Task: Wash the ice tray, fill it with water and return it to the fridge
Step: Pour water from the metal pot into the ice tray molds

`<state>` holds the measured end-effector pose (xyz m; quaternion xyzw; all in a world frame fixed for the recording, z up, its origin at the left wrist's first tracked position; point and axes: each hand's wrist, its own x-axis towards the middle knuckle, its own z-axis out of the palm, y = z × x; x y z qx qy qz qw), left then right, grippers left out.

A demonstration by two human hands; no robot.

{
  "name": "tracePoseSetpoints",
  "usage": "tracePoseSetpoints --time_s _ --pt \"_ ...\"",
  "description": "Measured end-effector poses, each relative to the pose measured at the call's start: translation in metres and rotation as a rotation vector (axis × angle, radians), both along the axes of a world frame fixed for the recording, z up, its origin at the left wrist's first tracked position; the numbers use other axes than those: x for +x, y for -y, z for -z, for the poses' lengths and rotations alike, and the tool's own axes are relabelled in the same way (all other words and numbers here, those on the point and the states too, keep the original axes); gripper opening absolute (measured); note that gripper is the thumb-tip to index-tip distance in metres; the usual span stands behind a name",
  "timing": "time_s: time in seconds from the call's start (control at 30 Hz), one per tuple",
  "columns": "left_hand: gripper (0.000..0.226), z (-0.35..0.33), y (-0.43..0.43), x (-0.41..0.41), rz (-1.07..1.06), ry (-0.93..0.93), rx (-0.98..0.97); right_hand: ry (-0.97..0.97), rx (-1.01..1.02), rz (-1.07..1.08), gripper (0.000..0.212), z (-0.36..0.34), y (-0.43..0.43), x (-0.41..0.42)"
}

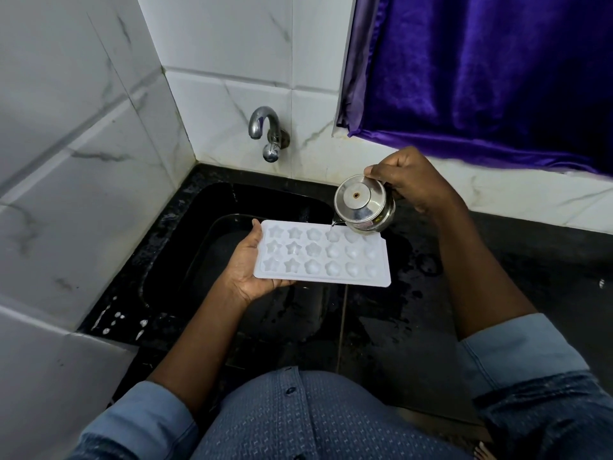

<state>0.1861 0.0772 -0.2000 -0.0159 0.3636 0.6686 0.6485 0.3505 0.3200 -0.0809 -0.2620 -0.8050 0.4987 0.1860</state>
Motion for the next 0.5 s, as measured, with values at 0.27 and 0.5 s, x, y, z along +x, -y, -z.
tracePoseSetpoints --time_s 0.27,0.5 --pt "0.081 -0.0004 0.0039 -0.0052 -0.018 -0.030 -0.004 0.008 0.011 0.017 0.040 0.0012 -0.0016 0.0056" --pt "0.081 -0.0002 0.0053 -0.0052 -0.018 -0.048 -0.002 0.028 -0.002 0.028 0.034 0.0011 0.0010 0.0066"
